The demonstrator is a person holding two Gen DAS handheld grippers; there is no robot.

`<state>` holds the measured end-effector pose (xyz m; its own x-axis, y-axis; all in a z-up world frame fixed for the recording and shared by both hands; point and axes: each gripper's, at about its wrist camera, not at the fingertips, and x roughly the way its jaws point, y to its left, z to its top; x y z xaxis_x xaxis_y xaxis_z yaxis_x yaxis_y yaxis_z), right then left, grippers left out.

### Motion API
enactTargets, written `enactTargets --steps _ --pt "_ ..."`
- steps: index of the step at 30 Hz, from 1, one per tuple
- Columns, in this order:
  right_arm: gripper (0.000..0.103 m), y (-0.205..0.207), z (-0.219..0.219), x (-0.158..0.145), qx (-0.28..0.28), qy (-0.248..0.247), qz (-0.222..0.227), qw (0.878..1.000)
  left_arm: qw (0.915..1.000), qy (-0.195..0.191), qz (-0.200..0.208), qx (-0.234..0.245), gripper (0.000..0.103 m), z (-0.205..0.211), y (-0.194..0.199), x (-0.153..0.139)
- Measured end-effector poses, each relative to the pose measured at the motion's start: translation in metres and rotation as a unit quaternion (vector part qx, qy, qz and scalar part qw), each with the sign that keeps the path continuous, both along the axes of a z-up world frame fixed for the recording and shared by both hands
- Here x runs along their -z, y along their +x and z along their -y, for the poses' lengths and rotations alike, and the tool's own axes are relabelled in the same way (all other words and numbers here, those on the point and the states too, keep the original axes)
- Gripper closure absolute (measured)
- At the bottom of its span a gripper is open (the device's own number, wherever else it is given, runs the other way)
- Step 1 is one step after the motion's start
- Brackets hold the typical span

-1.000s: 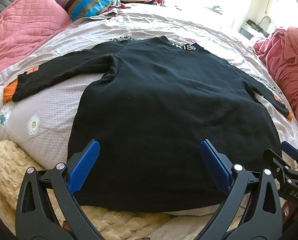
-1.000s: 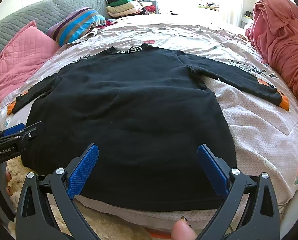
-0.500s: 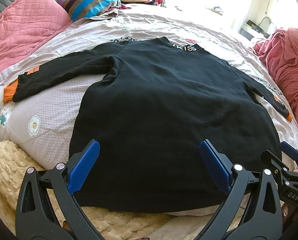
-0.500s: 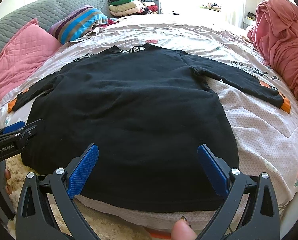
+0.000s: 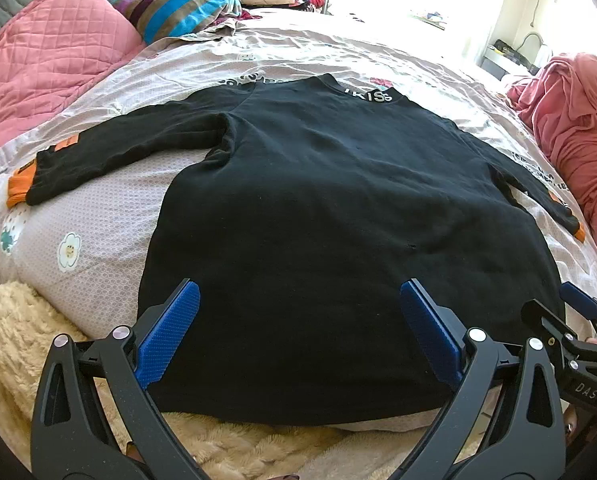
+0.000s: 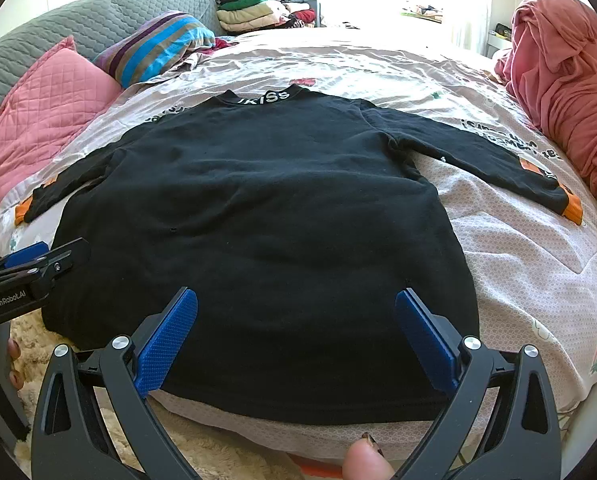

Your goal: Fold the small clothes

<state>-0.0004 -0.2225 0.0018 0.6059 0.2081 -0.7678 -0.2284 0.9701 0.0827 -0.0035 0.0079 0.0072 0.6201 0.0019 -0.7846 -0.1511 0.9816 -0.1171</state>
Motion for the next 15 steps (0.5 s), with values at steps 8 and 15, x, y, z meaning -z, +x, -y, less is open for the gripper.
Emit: enactTargets --steps 8,15 --pt "0.004 -0.0004 0.0008 0.0012 0.002 -0.001 -0.002 1.000 1.0000 0.001 0.001 0.003 0.009 0.0004 0.0001 0.0003" --pt "0.004 -0.0023 0.0015 0.0005 0.001 -0.002 0.001 1.000 1.0000 0.002 0.002 0.003 0.009 0.0007 0.0002 0.0008"
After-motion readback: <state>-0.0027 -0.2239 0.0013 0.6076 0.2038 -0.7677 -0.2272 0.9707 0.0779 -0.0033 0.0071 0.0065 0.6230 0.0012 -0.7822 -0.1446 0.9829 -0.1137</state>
